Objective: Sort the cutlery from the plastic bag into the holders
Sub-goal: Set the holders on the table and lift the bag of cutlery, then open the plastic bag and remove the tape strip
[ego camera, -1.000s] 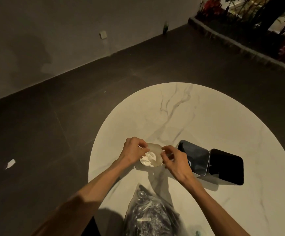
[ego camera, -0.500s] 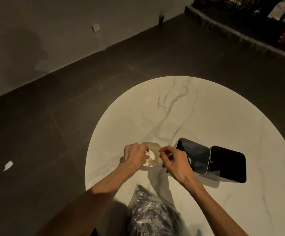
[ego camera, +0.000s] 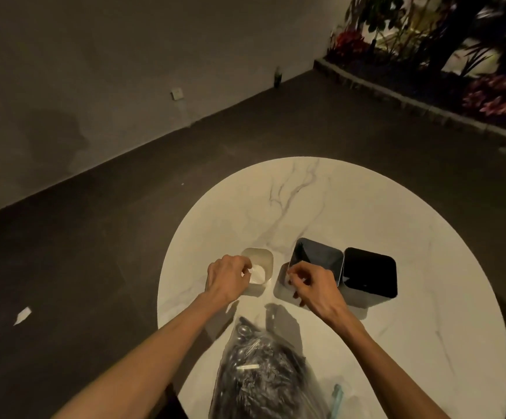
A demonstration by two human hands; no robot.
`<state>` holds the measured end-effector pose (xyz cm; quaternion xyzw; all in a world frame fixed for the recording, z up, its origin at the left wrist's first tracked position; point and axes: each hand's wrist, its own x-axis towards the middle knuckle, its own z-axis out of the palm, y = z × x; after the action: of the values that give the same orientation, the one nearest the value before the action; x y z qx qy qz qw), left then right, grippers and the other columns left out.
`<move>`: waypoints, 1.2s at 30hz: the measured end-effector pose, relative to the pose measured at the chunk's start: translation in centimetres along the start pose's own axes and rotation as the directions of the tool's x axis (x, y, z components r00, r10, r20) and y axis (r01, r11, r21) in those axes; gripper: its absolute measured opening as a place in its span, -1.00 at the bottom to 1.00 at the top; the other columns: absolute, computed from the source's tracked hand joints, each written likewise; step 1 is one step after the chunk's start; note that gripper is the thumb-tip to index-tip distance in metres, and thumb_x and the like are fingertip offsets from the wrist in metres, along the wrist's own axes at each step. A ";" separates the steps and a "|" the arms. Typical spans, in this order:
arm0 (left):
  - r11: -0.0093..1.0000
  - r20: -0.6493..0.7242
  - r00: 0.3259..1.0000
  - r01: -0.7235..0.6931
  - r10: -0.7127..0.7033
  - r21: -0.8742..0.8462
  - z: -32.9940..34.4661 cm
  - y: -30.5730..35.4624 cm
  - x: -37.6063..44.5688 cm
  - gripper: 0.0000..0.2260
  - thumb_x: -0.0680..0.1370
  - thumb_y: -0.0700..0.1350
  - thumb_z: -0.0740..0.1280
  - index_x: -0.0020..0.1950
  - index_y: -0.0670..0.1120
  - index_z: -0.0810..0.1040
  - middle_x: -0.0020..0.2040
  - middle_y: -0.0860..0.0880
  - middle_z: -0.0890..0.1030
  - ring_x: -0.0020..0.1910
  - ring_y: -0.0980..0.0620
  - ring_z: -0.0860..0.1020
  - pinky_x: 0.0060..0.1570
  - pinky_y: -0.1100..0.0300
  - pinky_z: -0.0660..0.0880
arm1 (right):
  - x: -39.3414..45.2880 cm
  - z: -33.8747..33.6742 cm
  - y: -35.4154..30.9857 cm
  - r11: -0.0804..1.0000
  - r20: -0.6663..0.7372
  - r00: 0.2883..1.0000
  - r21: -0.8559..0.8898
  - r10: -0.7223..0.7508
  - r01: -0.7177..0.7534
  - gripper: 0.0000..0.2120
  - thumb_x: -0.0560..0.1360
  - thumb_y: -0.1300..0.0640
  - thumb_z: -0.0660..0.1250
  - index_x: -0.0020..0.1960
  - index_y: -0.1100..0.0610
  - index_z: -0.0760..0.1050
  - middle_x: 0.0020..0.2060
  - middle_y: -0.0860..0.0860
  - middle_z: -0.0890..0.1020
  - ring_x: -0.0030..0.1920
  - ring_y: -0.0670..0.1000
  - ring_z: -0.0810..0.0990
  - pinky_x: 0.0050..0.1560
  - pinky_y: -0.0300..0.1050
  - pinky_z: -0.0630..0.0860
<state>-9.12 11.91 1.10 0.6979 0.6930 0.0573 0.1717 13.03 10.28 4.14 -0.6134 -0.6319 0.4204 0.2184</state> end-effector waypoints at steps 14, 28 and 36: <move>0.968 0.263 0.944 -0.149 0.200 -0.203 3.3 9.7 -15.5 -0.77 0.56 -0.04 0.39 0.21 0.06 0.66 0.09 0.09 0.71 0.04 0.09 0.65 0.20 0.09 0.55 | -15.6 -0.8 9.6 0.951 0.076 0.949 -0.073 0.307 -0.301 -0.87 0.50 0.12 0.34 -0.06 0.13 0.63 -0.22 0.06 0.70 -0.31 0.03 0.70 -0.30 -0.11 0.68; 0.931 0.586 0.724 -0.296 0.363 -0.212 11.6 12.4 -20.3 -0.73 0.49 -0.12 0.40 0.18 0.01 0.67 0.06 0.02 0.69 0.03 0.02 0.62 0.09 0.15 0.56 | -23.3 5.2 17.5 0.826 0.188 0.832 0.134 0.521 -0.548 -0.78 0.48 0.09 0.40 0.08 0.13 0.53 -0.19 0.06 0.68 -0.20 0.08 0.71 -0.22 -0.10 0.66; 0.897 0.672 0.632 -0.428 0.387 -0.114 15.2 10.8 -21.2 -0.39 0.47 -0.08 0.45 0.50 0.01 0.37 0.30 -0.03 0.37 0.31 -0.03 0.37 0.27 0.10 0.42 | -25.3 9.0 19.9 0.869 0.095 0.969 -0.469 0.227 -0.158 -0.30 0.30 -0.11 0.52 0.36 0.00 0.36 0.20 0.04 0.39 0.14 0.13 0.44 0.04 0.03 0.50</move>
<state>5.26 -11.22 -6.36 0.8122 0.4071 -0.1836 0.3755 21.51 -18.42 -10.63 -0.6748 -0.6629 0.3237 -0.0226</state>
